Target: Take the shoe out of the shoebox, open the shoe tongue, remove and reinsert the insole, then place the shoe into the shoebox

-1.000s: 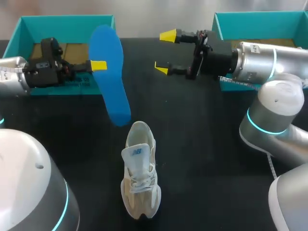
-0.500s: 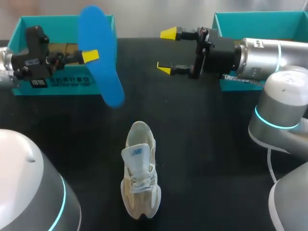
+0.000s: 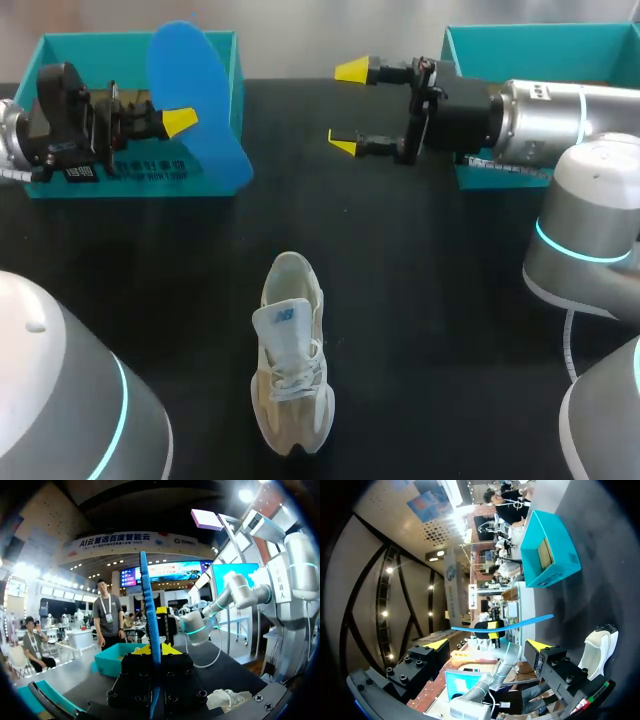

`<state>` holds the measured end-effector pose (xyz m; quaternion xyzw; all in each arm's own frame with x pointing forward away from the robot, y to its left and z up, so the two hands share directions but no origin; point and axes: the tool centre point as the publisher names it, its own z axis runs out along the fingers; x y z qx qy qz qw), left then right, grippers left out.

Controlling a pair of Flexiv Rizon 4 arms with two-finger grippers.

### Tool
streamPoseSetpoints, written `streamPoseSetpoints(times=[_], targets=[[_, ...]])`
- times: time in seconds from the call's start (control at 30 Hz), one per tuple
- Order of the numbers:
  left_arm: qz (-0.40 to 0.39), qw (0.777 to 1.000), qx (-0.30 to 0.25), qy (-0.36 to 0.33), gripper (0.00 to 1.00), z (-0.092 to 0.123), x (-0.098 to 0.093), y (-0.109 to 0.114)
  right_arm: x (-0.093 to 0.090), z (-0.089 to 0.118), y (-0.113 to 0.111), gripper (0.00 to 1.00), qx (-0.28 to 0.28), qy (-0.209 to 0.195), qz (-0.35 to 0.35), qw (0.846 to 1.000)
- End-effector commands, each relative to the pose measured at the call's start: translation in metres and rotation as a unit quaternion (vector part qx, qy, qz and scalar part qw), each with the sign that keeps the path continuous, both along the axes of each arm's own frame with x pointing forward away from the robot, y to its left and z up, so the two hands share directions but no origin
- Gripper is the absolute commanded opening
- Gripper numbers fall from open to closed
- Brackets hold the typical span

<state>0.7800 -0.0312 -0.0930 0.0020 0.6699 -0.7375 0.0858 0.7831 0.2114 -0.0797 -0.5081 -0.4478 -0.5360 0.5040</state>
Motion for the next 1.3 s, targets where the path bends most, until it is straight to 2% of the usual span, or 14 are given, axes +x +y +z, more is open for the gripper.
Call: streamPoseSetpoints(times=[0.03,0.13,0.27,0.33,0.4,0.47,1.07,1.1,1.13,1.17,1.2,1.3], targets=[[-0.022,0.978,0.021,-0.208,0.00,0.001,-0.004,-0.003,0.001,0.000,0.003,1.00,-0.002,0.000,-0.001,1.000],[-0.043,0.955,0.035,-0.293,0.00,0.002,-0.008,-0.005,0.001,0.000,0.003,1.00,-0.002,0.000,-0.001,1.000],[-0.039,0.900,0.066,-0.429,0.00,0.006,-0.009,-0.005,0.001,0.000,0.003,1.00,-0.002,0.000,-0.001,1.000],[-0.028,0.866,0.075,-0.494,0.00,0.008,-0.010,-0.006,0.001,0.000,0.003,1.00,-0.002,0.000,-0.001,1.000],[-0.020,0.832,0.062,-0.550,0.00,0.008,-0.014,-0.006,0.001,0.000,0.003,1.00,-0.002,0.000,-0.001,1.000],[-0.009,0.811,0.032,-0.584,0.00,0.007,-0.017,-0.004,0.001,0.000,0.003,1.00,-0.002,0.000,-0.001,1.000],[-0.009,0.811,0.032,-0.584,0.00,0.007,-0.017,-0.004,0.001,0.000,0.003,1.00,-0.002,0.000,-0.001,1.000],[-0.020,0.798,0.010,-0.603,0.00,0.008,-0.015,-0.006,0.001,0.000,0.003,1.00,-0.002,0.000,-0.001,1.000],[-0.012,0.791,0.009,-0.611,0.00,0.009,-0.012,-0.006,0.001,0.000,0.003,1.00,-0.002,0.000,-0.001,1.000],[-0.023,0.773,0.013,-0.634,0.00,0.009,-0.011,-0.007,0.001,0.000,0.003,1.00,-0.002,0.000,-0.001,1.000],[-0.017,0.764,-0.003,-0.645,0.00,0.011,-0.010,-0.008,0.001,0.000,0.003,1.00,-0.002,0.000,-0.001,1.000],[-0.022,0.740,-0.006,-0.672,0.00,0.012,-0.006,-0.008,0.001,0.000,0.003,1.00,-0.002,0.000,-0.001,1.000]])
